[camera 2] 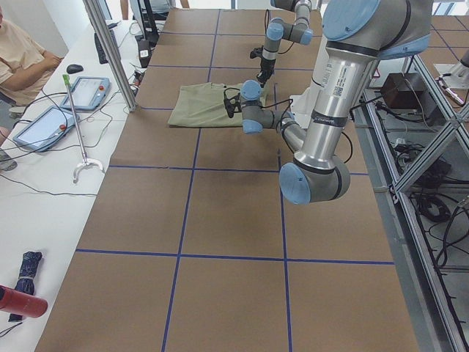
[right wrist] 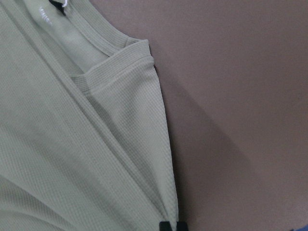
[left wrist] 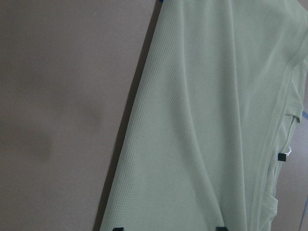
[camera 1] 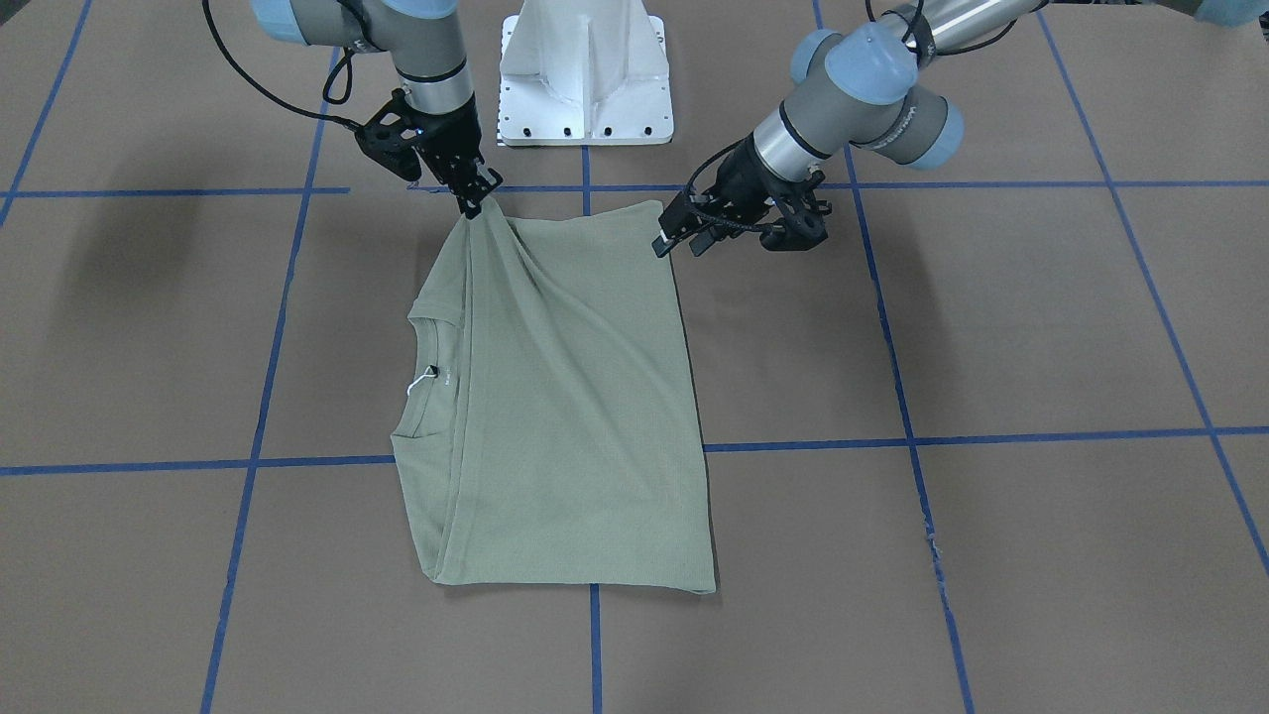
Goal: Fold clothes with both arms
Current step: 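Move the left gripper to the near hem corner beside the right gripper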
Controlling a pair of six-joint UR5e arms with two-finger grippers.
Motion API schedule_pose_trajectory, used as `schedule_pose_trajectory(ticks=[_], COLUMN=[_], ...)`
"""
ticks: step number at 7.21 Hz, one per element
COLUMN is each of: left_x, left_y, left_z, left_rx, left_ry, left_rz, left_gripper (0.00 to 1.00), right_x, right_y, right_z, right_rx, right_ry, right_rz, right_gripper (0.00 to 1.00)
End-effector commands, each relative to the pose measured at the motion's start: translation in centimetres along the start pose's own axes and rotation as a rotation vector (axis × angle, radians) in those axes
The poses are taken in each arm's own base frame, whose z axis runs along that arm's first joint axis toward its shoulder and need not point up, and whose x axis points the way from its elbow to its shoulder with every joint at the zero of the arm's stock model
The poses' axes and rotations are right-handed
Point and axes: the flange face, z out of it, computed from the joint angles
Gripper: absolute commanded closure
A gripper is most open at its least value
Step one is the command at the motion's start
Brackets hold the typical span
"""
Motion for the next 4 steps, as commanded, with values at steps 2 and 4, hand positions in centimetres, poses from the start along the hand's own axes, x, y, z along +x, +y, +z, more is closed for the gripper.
schedule_pose_trajectory(ticks=[2,4], left_x=[-2.1,-2.3], left_y=[6.5,7.8], left_z=[4.3,4.6], left_rx=[-0.002,-0.007], left_ry=[-0.076,-0.079], left_rz=[-0.022,-0.019], left_gripper=[0.29,0.31], right_x=[0.5,0.5], right_y=[-1.2,-1.2], right_z=[0.9,0.8], right_rx=[0.026,0.024], right_ry=[0.022,0.021], right_rz=[-0.05,-0.052], right_gripper=[1.0,1.0])
